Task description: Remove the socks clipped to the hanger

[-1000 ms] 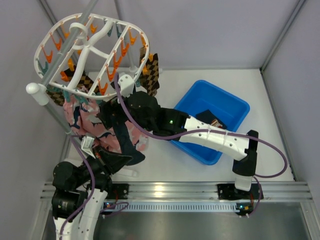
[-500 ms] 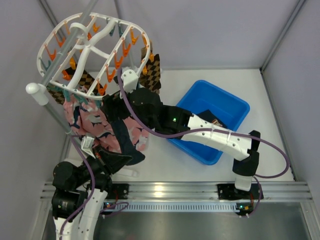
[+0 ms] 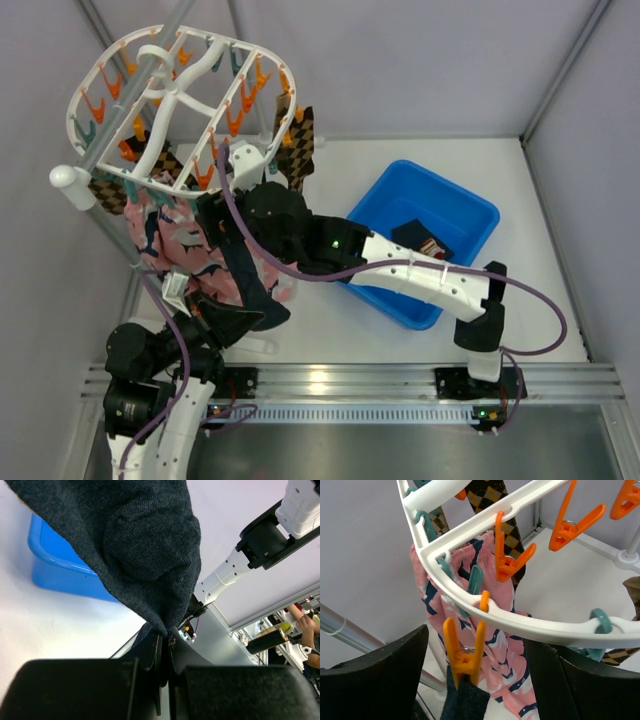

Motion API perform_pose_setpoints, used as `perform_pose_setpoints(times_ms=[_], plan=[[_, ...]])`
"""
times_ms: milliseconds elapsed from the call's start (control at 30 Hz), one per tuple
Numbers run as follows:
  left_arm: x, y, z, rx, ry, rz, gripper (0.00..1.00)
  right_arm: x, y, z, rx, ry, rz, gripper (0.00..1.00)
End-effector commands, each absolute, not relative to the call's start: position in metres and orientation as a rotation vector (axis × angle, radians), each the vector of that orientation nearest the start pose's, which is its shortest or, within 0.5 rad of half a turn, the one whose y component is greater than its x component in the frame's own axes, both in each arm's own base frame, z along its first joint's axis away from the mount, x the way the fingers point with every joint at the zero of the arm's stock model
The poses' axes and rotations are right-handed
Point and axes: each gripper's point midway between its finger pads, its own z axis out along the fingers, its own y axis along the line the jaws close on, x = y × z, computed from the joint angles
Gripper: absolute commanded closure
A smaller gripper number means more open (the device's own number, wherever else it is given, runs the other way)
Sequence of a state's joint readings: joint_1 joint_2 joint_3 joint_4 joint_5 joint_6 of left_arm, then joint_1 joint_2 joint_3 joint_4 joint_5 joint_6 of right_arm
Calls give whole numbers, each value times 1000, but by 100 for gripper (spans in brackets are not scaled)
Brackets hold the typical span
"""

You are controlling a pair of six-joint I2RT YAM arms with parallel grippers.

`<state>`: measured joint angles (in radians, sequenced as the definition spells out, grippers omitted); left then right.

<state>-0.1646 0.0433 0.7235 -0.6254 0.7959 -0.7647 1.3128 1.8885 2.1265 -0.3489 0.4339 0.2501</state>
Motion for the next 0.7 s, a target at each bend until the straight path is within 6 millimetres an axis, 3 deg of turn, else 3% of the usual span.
perform_pose_setpoints(times_ms=[0, 167, 300, 367, 400, 433, 467, 667], plan=[[63, -158, 310, 212, 1657, -1311, 100, 195, 526, 443, -526, 1569, 794, 27], [61, -159, 310, 218, 1654, -1315, 100, 197, 522, 445, -496, 1560, 753, 39], [63, -159, 306, 210, 1663, -1319, 100, 198, 513, 455, -460, 1535, 759, 40], [64, -159, 305, 204, 1665, -1319, 100, 197, 512, 453, -461, 1532, 762, 48], [64, -159, 304, 204, 1667, -1322, 100, 197, 512, 453, -458, 1532, 761, 56], [64, -159, 303, 204, 1669, -1323, 100, 197, 512, 455, -453, 1530, 764, 90], [64, -159, 303, 203, 1670, -1323, 100, 199, 511, 455, -452, 1530, 755, 100], [63, -159, 304, 207, 1666, -1324, 100, 201, 518, 447, -473, 1561, 739, 100]])
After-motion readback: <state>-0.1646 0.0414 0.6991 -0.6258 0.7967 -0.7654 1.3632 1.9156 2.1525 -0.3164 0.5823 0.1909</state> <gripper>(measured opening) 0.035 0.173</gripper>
